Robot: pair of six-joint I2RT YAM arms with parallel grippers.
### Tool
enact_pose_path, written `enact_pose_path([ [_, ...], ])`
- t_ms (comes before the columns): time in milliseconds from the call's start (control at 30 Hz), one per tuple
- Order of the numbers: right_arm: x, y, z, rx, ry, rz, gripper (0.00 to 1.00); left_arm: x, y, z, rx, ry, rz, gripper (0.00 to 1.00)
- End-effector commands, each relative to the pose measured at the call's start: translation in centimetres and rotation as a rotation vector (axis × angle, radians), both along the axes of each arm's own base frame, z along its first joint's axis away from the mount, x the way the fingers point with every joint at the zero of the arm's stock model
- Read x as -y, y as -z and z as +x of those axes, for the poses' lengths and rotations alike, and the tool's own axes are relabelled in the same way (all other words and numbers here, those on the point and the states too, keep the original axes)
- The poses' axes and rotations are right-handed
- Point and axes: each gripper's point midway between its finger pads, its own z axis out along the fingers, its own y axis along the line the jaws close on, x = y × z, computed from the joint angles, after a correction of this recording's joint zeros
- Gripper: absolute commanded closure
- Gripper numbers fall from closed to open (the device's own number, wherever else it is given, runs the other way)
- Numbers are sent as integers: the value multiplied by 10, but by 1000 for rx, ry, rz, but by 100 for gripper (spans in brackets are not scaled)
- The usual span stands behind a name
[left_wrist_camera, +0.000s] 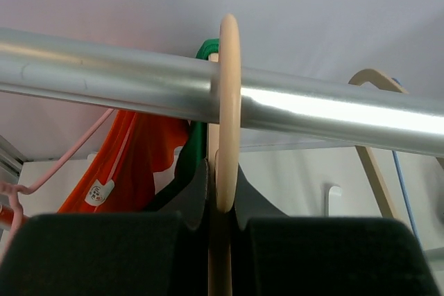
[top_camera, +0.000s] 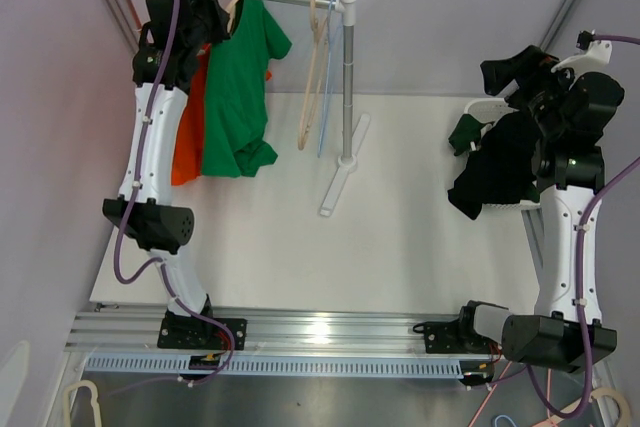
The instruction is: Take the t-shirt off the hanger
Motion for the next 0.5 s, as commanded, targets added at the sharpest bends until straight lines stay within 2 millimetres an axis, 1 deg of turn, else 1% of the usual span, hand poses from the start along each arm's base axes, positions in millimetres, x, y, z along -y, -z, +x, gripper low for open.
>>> enact_pose_path([
  [0, -11, -21, -14, 61, -36, -38, 5, -12, -97, -45, 232, -28, -65, 99],
  [33, -16, -21, -15, 63, -64, -39, 5, -13, -100, -49, 237, -30, -67, 99],
  [100, -36, -22, -18, 66, -137, -57, 7, -15, -105, -57, 240, -37, -75, 99],
  [133, -49, -21, -21, 62, -177, -65, 7, -15, -103, -59, 226, -39, -76, 99],
  [167, -80, -26, -28, 80, -263, -83, 7, -16, -103, -62, 220, -46, -91, 99],
  [200, -100, -26, -33, 97, -314, -126, 8, -22, -102, -64, 214, -80, -97, 99],
  [233, -112, -28, -37, 108, -325, -138, 7, -25, -100, -66, 203, -99, -102, 99],
  [267, -128, -32, -45, 131, -363, -152, 7, -25, -98, -70, 186, -104, -115, 99],
  [300, -159, -34, -58, 157, -451, -175, 7, -26, -94, -71, 172, -107, -122, 99],
  [367, -185, -37, -75, 190, -534, -198, 7, -26, -94, -83, 161, -108, -145, 99],
  [400, -210, -41, -92, 212, -615, -205, 7, -26, -89, -85, 145, -110, -148, 99],
  [467, -235, -40, -110, 239, -706, -248, 7, -24, -92, -96, 154, -96, -158, 99],
])
